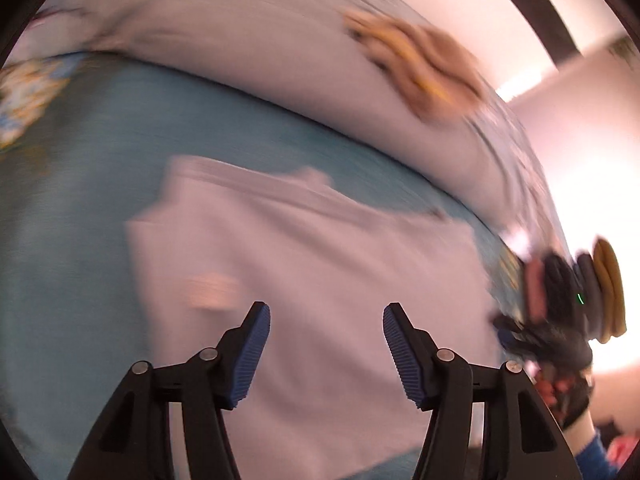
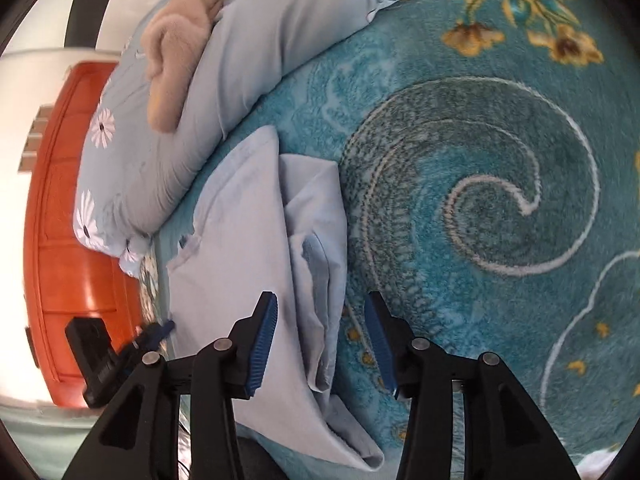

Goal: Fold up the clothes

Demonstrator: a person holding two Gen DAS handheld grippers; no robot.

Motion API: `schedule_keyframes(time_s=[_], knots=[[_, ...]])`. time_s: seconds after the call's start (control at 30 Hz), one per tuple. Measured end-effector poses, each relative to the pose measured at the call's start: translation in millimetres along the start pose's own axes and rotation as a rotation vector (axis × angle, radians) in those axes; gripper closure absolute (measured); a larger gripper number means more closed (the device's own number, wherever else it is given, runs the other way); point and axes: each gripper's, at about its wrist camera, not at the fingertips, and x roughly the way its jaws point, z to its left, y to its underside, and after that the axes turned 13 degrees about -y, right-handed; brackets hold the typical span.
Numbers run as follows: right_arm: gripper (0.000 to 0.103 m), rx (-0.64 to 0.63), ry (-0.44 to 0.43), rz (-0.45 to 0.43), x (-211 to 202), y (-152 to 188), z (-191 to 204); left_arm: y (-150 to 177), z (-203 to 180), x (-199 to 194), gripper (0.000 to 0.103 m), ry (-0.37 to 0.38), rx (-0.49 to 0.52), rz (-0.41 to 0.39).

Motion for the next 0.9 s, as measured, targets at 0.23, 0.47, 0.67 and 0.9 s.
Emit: schedule_keyframes(time_s=[0.23,0.47,0.67,0.9], knots=[[0.056,-0.026,-0.018,0.007,11,1,1,14,-66,39,0.083,0.019,0.151,0.097],[0.087,-0.015,-0.039,0.033,26,10,-3,24,-66,55,0.099,-0.009,0.13,0.144],[0.096,-0.009,0.008,0.004,28,14,17,23,-66,63,0.1,-0.029,0.115,0.166],[0.096,-0.092,0.039,-0.01,21,20,78,31,-43,16,0.1,0.002,0.029,0.095]])
